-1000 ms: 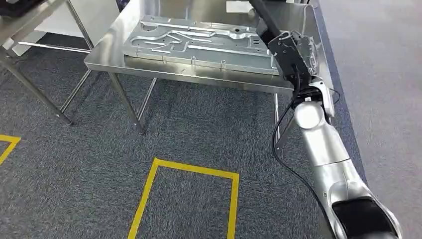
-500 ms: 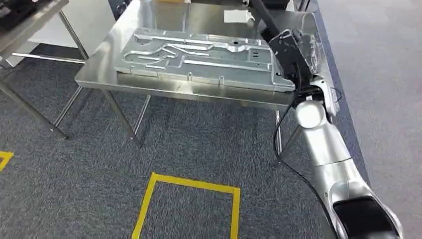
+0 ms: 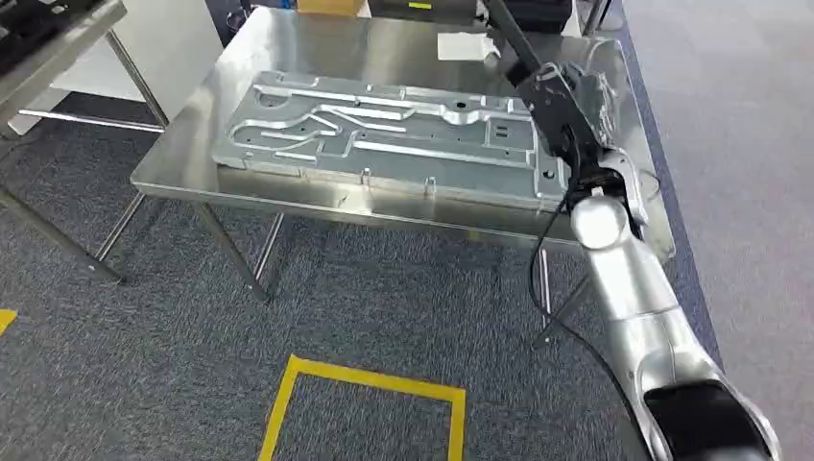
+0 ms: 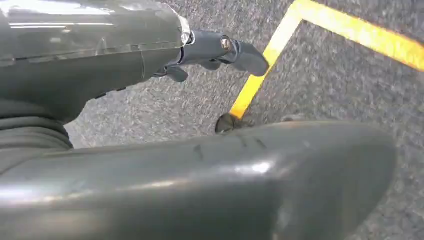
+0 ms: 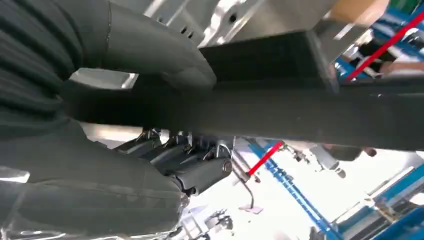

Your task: Take the parts from the cabinet and place them on the table.

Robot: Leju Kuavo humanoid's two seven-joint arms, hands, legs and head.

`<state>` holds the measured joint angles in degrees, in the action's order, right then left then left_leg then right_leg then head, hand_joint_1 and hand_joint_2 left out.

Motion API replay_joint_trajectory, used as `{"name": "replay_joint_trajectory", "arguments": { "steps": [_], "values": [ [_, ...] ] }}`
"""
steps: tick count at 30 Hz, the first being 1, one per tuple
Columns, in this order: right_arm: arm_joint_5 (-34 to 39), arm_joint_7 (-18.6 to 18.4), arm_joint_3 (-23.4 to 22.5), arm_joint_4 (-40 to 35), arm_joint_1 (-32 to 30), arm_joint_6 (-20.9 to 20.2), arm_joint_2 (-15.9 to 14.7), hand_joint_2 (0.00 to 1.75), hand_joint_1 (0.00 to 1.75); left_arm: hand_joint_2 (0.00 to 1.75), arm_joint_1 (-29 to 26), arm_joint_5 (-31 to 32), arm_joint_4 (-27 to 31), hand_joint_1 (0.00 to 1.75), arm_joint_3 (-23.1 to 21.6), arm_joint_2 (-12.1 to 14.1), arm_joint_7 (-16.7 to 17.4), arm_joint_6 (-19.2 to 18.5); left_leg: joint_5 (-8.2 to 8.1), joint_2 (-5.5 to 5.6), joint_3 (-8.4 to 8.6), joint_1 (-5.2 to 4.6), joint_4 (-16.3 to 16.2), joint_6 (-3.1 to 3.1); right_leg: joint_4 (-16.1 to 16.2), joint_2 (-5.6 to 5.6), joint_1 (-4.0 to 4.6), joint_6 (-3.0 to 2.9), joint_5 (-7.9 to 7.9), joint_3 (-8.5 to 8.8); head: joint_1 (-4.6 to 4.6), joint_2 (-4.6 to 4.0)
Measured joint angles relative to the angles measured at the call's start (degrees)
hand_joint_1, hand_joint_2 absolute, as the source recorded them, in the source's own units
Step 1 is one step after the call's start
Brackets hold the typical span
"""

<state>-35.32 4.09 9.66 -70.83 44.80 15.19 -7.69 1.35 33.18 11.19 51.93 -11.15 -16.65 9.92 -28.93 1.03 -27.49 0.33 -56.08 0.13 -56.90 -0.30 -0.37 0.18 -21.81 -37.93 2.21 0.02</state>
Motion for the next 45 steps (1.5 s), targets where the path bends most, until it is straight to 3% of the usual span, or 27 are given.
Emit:
{"name": "replay_joint_trajectory", "arguments": {
  "steps": [1,3,6,8,9,10,12,14,16,17,19,22,24,25,27,28,29,31,33,34,37,38,39,41,42,43,45],
  "values": [
    [-0.06,-0.09,-0.39,-0.85,-0.75,0.11,-0.49,1.75,1.75,0.0,0.13,0.46,0.0,0.0,-0.02,0.02,0.02,-0.26,-0.34,0.0,0.16,0.01,-0.41,-0.27,0.23,0.13,-0.3,-0.37,-0.23,0.94,0.02,0.0],
    [-0.18,-0.4,-1.1,-2.67,-2.68,0.11,-1.12,1.75,1.75,0.0,0.06,1.03,0.0,0.0,-0.04,0.09,0.02,-0.81,0.15,-0.53,-3.49,0.28,-7.28,-0.48,0.55,0.13,-0.28,-1.21,-1.27,2.49,0.04,0.0],
    [-0.24,-0.9,-2.28,-4.49,-5.74,-0.35,-2.24,1.75,1.75,0.0,-0.17,1.64,0.0,0.0,-0.07,0.11,0.02,-1.36,-5.73,-0.66,-12.04,0.29,-18.71,-1.05,0.57,0.29,-0.04,-1.6,-3.42,4.79,0.02,0.0],
    [-0.28,-0.99,-2.87,-5.34,-7.31,-0.9,-2.83,1.75,1.75,0.0,-0.37,1.84,0.0,0.0,-0.09,0.11,0.02,-1.62,-6.49,-0.66,-13.59,0.26,-17.24,-0.79,0.57,0.7,0.06,-1.6,-4.92,6.73,0.02,0.0],
    [-0.28,-0.99,-3.0,-5.73,-7.96,-0.96,-3.02,1.75,1.75,0.0,-0.37,1.9,0.0,0.0,-0.09,0.13,0.02,-1.77,-4.55,-0.66,-13.26,0.15,-13.79,-0.34,0.58,0.86,0.16,-1.56,-5.75,7.86,0.02,0.0],
    [-0.28,-0.99,-3.13,-6.13,-8.59,-1.01,-3.26,1.75,1.75,0.0,-0.4,2.12,0.0,0.0,-0.13,0.13,0.02,-1.81,-0.95,-0.66,-12.55,-0.16,-9.18,0.31,0.59,0.95,0.28,-1.47,-6.57,8.98,0.02,0.0],
    [-0.31,-0.94,-3.48,-6.5,-9.64,-1.03,-3.61,1.75,1.75,0.0,-0.76,2.31,0.0,0.0,-0.17,0.5,0.04,-1.88,9.71,-0.4,-12.07,-1.07,-1.2,1.77,0.38,1.06,0.62,-1.11,-8.17,10.37,0.02,0.0],
    [-0.31,-1.14,-3.67,-6.93,-10.37,-1.2,-3.96,1.75,1.75,0.0,-0.5,2.34,0.02,0.0,-0.33,0.55,0.06,-1.88,8.57,-0.43,-11.18,-1.29,-1.43,1.63,1.13,1.33,0.4,-0.34,-9.01,11.01,0.0,0.0],
    [-0.46,-1.18,-3.96,-8.04,-10.49,-1.4,-4.48,1.75,1.75,0.0,-0.36,2.45,0.0,0.0,-0.48,0.57,0.07,-1.95,7.98,-0.58,-10.03,-1.09,-0.8,2.34,0.18,1.28,0.44,0.11,-8.66,11.4,0.04,0.0],
    [-0.5,-1.29,-4.05,-8.42,-10.75,-1.66,-4.62,1.75,1.75,0.0,-0.34,2.58,0.0,0.0,-0.59,0.55,0.09,-2.01,7.85,-0.49,-8.97,-0.84,-0.08,2.49,-2.11,0.94,0.21,0.37,-8.39,10.4,0.0,0.0],
    [-0.66,-1.31,-4.22,-8.57,-11.07,-2.01,-4.9,1.75,1.75,0.0,-0.15,2.75,0.0,0.0,-0.85,0.55,0.11,-2.34,6.97,-0.48,-7.61,-0.67,0.52,2.77,-9.96,0.9,0.08,0.83,-8.99,5.58,0.0,0.0],
    [-1.31,-1.36,-4.24,-8.29,-12.77,-2.82,-5.05,1.75,1.75,0.0,-0.16,2.89,0.0,0.0,-1.14,0.52,0.24,-2.73,4.96,-0.15,-5.37,-0.39,0.54,2.48,-16.72,0.86,-0.46,1.68,-15.11,-0.83,0.0,0.0],
    [-2.18,-1.19,-4.22,-7.9,-13.22,-3.26,-5.01,1.75,1.75,0.0,-0.15,3.04,0.0,0.0,-1.29,0.52,0.35,-2.8,3.48,0.07,-3.37,-0.15,0.49,2.03,-12.73,0.61,-0.95,2.27,-13.38,-1.29,0.0,0.0],
    [-2.73,-1.12,-4.18,-7.68,-13.16,-3.37,-4.9,1.75,1.75,0.0,-0.11,3.24,0.0,0.0,-1.31,0.52,0.39,-2.8,2.69,0.15,-2.34,-0.01,0.46,1.81,-8.48,0.47,-1.22,2.42,-9.9,-0.58,0.0,0.0],
    [-4.03,-1.1,-4.02,-6.73,-12.78,-3.78,-4.08,1.75,1.75,0.0,-0.16,3.54,0.0,0.0,-1.36,0.55,0.7,-2.84,1.17,0.27,-0.84,-0.14,0.17,1.09,-0.27,0.05,-1.61,2.6,0.78,0.03,-0.04,-0.02],
    [-4.96,-1.33,-3.63,-5.87,-12.23,-4.11,-3.51,1.75,1.75,0.0,-0.05,3.63,0.02,0.0,-1.36,0.59,0.87,-2.88,0.55,0.45,-0.87,-0.05,0.0,0.55,-0.78,-0.04,-1.02,1.73,-0.81,0.09,-0.06,-0.02],
    [-5.99,-1.55,-3.02,-5.47,-11.87,-4.7,-2.4,1.75,1.75,0.0,0.32,3.89,0.02,0.0,-1.4,0.63,0.94,-2.97,-0.18,0.18,-0.92,-0.02,0.11,-0.04,-1.17,0.19,-0.82,1.02,-0.24,0.18,0.11,0.0],
    [-8.43,-1.86,-1.17,-4.6,-10.87,-6.66,-0.5,1.75,1.75,0.0,0.6,4.09,0.02,0.0,-1.44,0.68,1.05,-3.21,-0.49,-0.06,0.27,-0.11,0.32,-0.7,-1.35,0.44,-0.93,0.16,-0.85,0.63,0.05,0.0],
    [-10.2,-1.91,0.97,-2.4,-9.25,-8.43,2.32,1.75,1.75,0.0,1.03,4.39,0.02,0.0,-1.46,0.81,0.83,-3.3,-0.81,-0.25,-0.75,0.22,-2.88,-1.26,-0.85,0.63,-1.05,-0.59,-1.25,1.94,0.04,0.0],
    [-10.82,-1.82,2.41,-0.46,-8.14,-9.14,4.09,1.75,1.75,0.0,1.27,4.42,0.02,0.0,-1.46,0.81,0.76,-3.37,-1.38,-0.45,-3.45,0.31,-7.46,-1.54,-0.82,0.77,-0.89,-1.11,-1.61,2.24,0.07,0.0],
    [-12.15,-1.4,7.48,5.95,-7.21,-9.47,9.29,1.75,1.75,0.0,1.79,4.52,0.02,0.0,-1.46,0.83,0.63,-3.5,-6.51,-0.59,-11.95,0.3,-18.44,-1.8,-0.84,1.04,-0.22,-1.82,-2.82,3.35,0.09,0.0],
    [-12.35,-0.92,9.25,8.11,-6.95,-10.31,10.99,1.75,1.75,0.0,1.82,4.5,0.02,0.0,-1.46,0.83,0.63,-3.48,-5.63,-0.6,-12.95,0.28,-18.02,-1.58,-0.85,1.08,0.13,-2.0,-3.26,3.9,0.09,0.0],
    [-12.75,-0.46,10.65,10.32,-6.46,-10.87,12.57,1.75,1.75,0.0,1.77,4.37,0.02,0.0,-1.44,0.83,0.65,-3.41,-3.07,-0.6,-12.7,0.19,-15.34,-1.16,-0.85,1.15,0.46,-2.2,-3.68,4.54,0.09,0.0],
    [-13.31,0.37,13.65,15.3,-4.85,-11.45,16.29,1.75,1.75,0.0,1.74,3.98,0.02,0.0,-1.31,0.83,0.74,-2.86,5.25,-0.66,-9.67,-0.3,-5.04,0.18,-0.84,1.41,1.17,-2.52,-4.6,5.94,0.09,0.0],
    [-13.42,0.5,14.89,17.38,-4.51,-11.39,17.97,1.75,1.75,0.0,1.74,3.96,0.02,0.0,-1.27,0.9,0.76,-2.62,6.88,-0.86,-8.64,-0.83,-2.02,1.18,-0.74,1.44,1.06,-2.56,-4.96,6.18,0.04,0.0],
    [-13.68,0.57,16.21,19.31,-3.85,-11.21,19.24,1.75,1.75,0.0,2.04,3.95,0.02,0.0,-1.25,1.07,0.85,-2.58,5.46,-1.06,-8.88,-1.03,-1.63,1.26,-0.73,1.57,1.14,-2.31,-4.98,6.21,0.07,0.0],
    [-13.86,0.67,17.79,21.76,-2.84,-11.21,20.73,1.75,1.75,0.0,2.16,3.87,0.02,0.0,-1.22,1.01,0.85,-2.52,6.54,-0.93,-8.23,-1.21,-1.36,1.25,-0.73,1.37,0.99,-1.61,-5.43,6.39,0.04,0.0]
  ]
}}
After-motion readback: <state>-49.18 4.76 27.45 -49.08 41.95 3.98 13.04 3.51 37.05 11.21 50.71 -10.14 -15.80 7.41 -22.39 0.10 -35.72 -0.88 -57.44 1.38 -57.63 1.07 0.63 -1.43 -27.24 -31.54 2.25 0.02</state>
